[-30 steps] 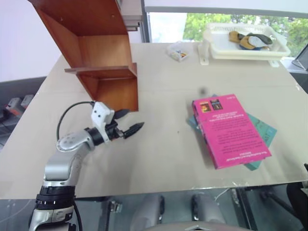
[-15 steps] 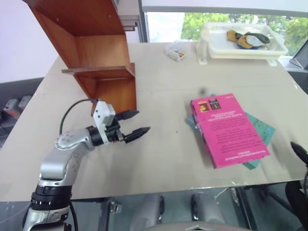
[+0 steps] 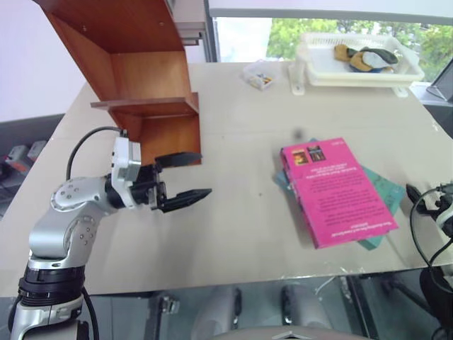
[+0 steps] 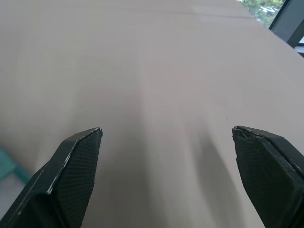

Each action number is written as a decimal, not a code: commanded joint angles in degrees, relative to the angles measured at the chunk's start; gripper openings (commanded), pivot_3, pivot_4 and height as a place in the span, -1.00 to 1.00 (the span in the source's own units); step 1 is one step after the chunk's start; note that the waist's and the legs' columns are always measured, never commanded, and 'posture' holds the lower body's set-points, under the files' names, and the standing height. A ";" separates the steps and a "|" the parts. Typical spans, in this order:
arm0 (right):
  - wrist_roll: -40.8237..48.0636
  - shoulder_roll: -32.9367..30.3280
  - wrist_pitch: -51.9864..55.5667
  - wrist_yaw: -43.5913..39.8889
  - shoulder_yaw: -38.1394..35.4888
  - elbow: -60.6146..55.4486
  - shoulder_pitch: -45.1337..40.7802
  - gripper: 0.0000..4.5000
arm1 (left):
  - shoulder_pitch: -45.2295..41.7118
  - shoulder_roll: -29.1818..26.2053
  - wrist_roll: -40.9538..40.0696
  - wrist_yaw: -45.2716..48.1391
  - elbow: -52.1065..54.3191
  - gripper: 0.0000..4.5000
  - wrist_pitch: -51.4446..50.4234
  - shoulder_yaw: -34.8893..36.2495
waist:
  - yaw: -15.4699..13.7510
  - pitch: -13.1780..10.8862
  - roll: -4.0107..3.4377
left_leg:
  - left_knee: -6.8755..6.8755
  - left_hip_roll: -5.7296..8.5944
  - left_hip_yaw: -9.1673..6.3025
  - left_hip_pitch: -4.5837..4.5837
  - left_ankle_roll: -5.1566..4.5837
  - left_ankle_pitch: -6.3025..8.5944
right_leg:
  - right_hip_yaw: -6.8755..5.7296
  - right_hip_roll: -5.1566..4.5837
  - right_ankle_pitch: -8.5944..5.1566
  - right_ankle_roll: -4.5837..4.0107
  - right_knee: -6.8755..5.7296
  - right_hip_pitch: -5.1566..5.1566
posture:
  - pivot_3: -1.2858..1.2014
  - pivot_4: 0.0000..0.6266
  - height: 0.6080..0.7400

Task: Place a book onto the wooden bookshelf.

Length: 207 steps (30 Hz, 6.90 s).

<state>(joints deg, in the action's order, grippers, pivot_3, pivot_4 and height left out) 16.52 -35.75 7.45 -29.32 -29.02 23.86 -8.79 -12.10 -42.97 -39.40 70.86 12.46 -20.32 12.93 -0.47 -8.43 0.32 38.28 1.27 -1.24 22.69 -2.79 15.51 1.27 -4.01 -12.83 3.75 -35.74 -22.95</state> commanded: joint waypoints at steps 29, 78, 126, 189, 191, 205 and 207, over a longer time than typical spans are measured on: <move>13.23 7.97 15.81 -7.79 10.41 -26.63 5.32 1.00 | -1.56 2.49 -0.05 -1.96 -3.30 0.99 0.51 0.64 | 0.90 -0.02 0.00 | 0.02 -0.04 -0.11 -0.09 -0.01 0.01 | -0.06 0.08 0.14 0.24 -0.09 0.05 | 0.03 -0.52 1.00; 49.62 -13.56 36.76 -36.32 -18.31 -48.32 27.98 1.00 | -17.53 25.81 -21.99 -34.24 -30.62 0.99 -66.23 0.99 | -0.51 -0.17 0.33 | 0.10 0.00 -0.30 -0.14 0.02 0.02 | -0.15 -0.34 0.12 0.25 -0.05 0.26 | 0.03 -0.52 1.00; 42.28 -18.47 36.31 -45.99 -16.21 -44.38 28.38 1.00 | -18.76 15.79 8.69 -19.48 -0.89 -0.84 -14.44 -20.03 | -1.67 -0.22 0.39 | -0.04 0.14 -0.29 0.09 0.28 -0.11 | -0.20 -0.24 -0.01 0.00 0.37 0.21 | 0.03 -0.52 1.00; 36.75 -25.88 24.18 -63.18 7.18 15.20 -22.45 1.00 | -29.13 -30.95 48.34 -10.09 -11.94 -0.84 30.77 -6.30 | 1.20 -0.65 0.17 | 0.17 0.09 0.09 0.07 -0.32 0.19 | 0.02 -0.03 0.19 0.56 -0.05 0.02 | 0.03 -0.52 1.00; 36.51 -25.73 23.58 -63.18 8.09 16.31 -23.83 1.00 | -28.02 -31.49 49.06 -10.76 -12.02 -0.84 27.30 -5.82 | 1.21 -0.65 0.16 | 0.16 0.08 0.11 0.06 -0.32 0.19 | 0.03 -0.03 0.18 0.55 -0.04 0.01 | 0.03 -0.52 1.00; 39.72 -26.77 24.46 -63.18 9.38 14.32 -24.33 1.00 | -28.81 -30.66 51.83 -9.83 -13.59 -0.84 17.78 -10.10 | 1.18 -0.64 0.13 | 0.17 0.08 0.15 -0.01 -0.31 0.18 | 0.05 -0.02 0.19 0.56 -0.15 0.02 | 0.03 -0.52 1.00; 40.96 -27.03 25.20 -63.18 9.22 12.91 -23.98 1.00 | -28.54 -30.83 52.26 -9.60 -13.68 -0.84 17.00 -10.58 | 1.21 -0.62 0.09 | 0.18 0.07 0.16 -0.07 -0.31 0.18 | 0.07 -0.02 0.19 0.56 -0.18 0.05 | 0.03 -0.52 1.00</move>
<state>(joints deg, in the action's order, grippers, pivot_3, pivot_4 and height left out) 54.84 -60.85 32.19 -88.99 -17.98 39.46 -32.73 -40.56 -72.91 11.86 61.02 -0.72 -1.56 2.66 0.74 -9.05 0.41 38.46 1.34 -1.07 22.61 -3.10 15.69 1.35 -4.03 -12.64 4.30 -35.94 -22.90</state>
